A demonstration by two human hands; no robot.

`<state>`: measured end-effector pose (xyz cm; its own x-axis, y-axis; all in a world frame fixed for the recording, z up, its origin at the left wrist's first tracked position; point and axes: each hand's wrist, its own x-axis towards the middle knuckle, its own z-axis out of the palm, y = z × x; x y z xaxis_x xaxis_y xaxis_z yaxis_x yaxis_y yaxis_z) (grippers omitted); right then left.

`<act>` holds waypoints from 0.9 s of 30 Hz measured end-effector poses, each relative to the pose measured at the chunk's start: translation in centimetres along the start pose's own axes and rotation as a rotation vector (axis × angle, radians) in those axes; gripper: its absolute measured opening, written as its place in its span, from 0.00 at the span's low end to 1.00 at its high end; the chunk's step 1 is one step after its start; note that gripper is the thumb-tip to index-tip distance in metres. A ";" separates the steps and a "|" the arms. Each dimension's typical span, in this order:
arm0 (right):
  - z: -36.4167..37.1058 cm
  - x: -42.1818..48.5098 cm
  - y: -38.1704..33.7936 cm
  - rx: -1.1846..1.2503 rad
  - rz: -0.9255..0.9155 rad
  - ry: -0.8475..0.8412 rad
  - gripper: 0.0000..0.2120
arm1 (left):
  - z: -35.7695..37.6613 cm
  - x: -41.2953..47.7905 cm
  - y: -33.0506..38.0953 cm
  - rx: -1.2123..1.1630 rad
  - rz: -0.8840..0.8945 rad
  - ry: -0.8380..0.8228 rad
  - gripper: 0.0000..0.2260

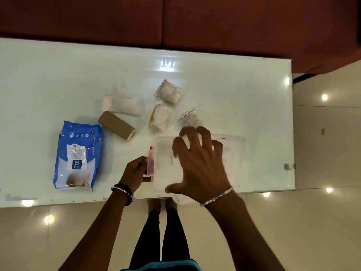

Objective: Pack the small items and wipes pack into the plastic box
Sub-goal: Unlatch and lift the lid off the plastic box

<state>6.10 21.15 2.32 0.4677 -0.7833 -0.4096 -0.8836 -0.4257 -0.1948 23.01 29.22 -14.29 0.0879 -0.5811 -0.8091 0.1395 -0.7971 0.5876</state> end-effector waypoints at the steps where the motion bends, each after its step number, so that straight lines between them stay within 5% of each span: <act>1: -0.9 -0.8 1.1 -0.024 -0.015 -0.043 0.44 | 0.0 -0.1 0.1 0.003 -0.006 -0.002 0.11; 10: -6.8 -9.7 13.5 0.231 0.186 -0.146 0.24 | -0.5 -0.6 1.3 0.086 -0.048 -0.040 0.11; 14: -6.6 -13.2 17.4 0.232 0.303 -0.020 0.20 | -0.5 -0.5 1.2 0.106 -0.039 -0.037 0.12; 21: 2.5 -11.7 20.5 0.367 0.445 0.343 0.13 | -0.7 -0.3 0.6 0.136 -0.005 -0.030 0.11; 27: 11.8 -10.1 22.8 0.467 0.471 0.250 0.16 | -0.9 0.1 0.5 0.197 0.024 -0.042 0.11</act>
<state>-19.02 24.73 -8.50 -0.0252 -0.9408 -0.3380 -0.8839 0.1789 -0.4321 23.96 28.88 -14.11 0.0466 -0.6032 -0.7962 -0.0582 -0.7974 0.6007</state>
